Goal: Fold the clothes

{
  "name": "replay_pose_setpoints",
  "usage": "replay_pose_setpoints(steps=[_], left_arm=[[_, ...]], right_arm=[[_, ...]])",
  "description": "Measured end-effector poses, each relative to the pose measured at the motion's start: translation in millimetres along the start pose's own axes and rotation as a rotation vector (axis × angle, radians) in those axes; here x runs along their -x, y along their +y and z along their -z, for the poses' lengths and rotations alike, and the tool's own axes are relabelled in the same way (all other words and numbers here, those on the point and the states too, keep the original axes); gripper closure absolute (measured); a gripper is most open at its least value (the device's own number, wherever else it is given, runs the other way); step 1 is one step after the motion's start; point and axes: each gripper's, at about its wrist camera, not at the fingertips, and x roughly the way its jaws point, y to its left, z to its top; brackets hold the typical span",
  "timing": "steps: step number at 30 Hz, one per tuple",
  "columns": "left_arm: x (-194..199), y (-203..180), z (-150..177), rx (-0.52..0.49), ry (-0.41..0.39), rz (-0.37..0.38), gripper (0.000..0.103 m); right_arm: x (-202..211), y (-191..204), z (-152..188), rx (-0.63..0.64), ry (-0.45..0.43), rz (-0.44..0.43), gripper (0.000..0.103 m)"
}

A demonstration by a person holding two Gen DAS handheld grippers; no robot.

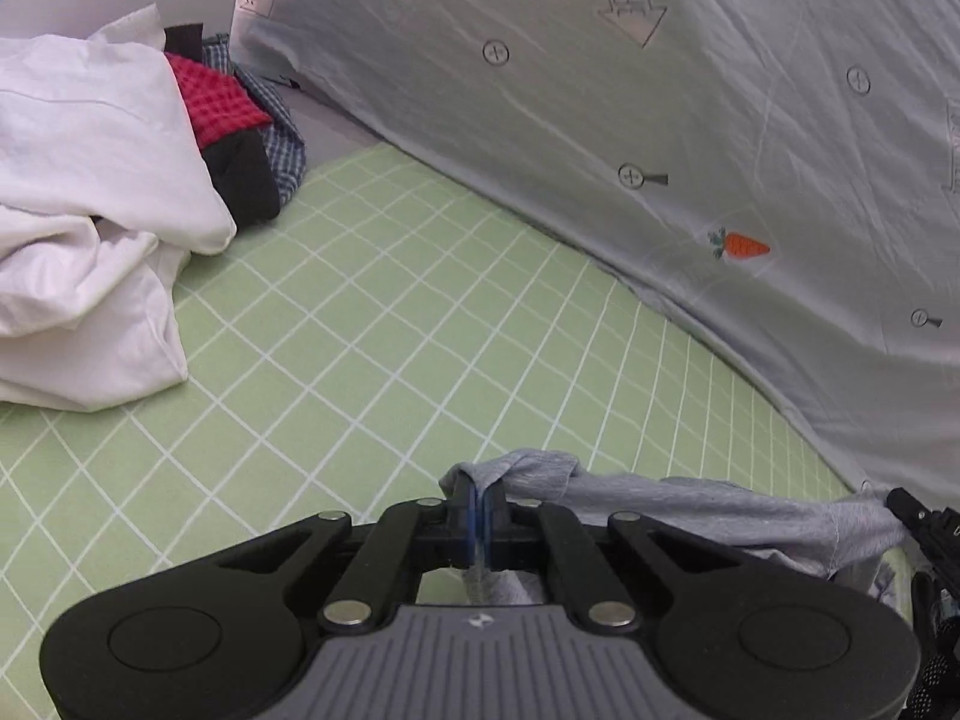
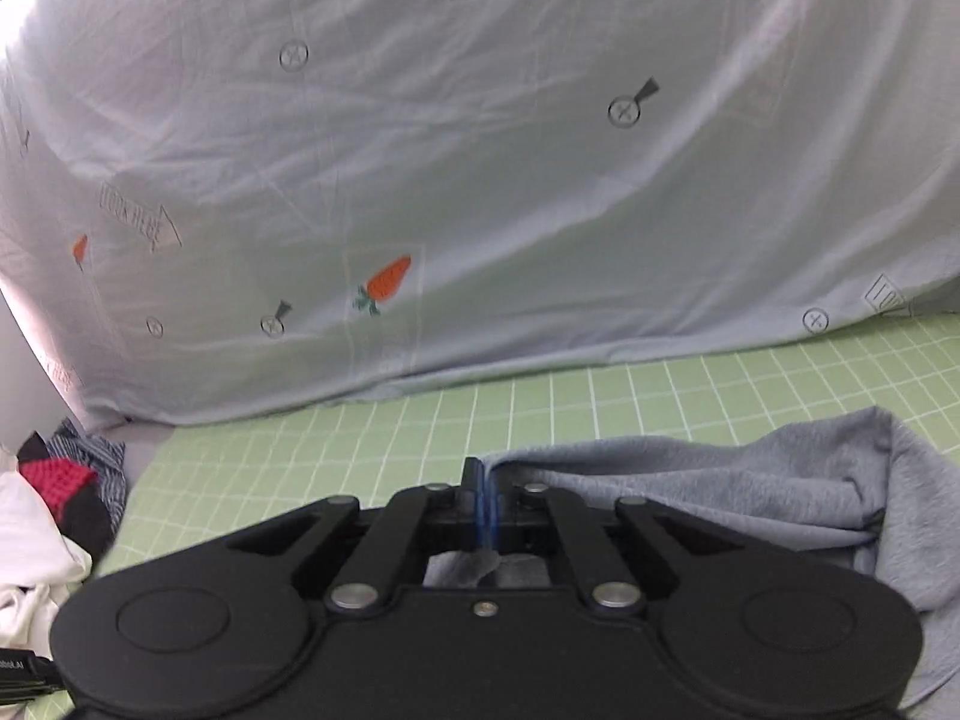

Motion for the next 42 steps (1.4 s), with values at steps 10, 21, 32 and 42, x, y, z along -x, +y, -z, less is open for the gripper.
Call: replay_pose_setpoints(steps=[10,21,32,42], left_arm=[[-39,4,84,-0.083,0.401,0.009,0.102],[-34,2,45,-0.135,0.267,-0.019,0.076],[-88,-40,25,-0.060,0.298,0.088,0.056],[-129,-76,50,-0.234,0.344,0.082,0.051]], right_arm=[[12,-88,101,0.084,0.375,0.456,0.102],[28,-59,62,0.127,0.219,0.454,0.056],[-43,8,40,0.091,0.264,0.198,0.046],[-49,5,91,0.122,0.413,0.195,0.047]])
